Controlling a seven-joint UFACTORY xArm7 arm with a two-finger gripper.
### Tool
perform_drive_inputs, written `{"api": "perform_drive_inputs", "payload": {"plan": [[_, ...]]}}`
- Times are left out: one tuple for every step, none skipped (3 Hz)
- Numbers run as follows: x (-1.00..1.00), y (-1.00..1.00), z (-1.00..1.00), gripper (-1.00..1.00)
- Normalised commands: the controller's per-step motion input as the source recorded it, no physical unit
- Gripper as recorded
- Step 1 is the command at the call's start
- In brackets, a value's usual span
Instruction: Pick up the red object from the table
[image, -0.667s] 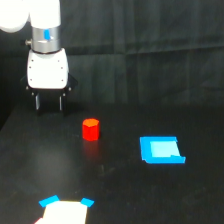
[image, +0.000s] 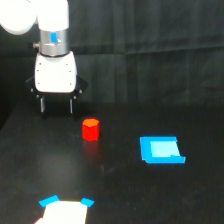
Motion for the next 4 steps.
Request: {"api": "perform_drive_inputs", "payload": {"plan": [[1.00,-0.43,0.09,0.55],[0.46,-0.90,-0.32,1.00],[1.00,0.11,-0.22,1.00],[0.97,0.54,-0.12,0.72]]}}
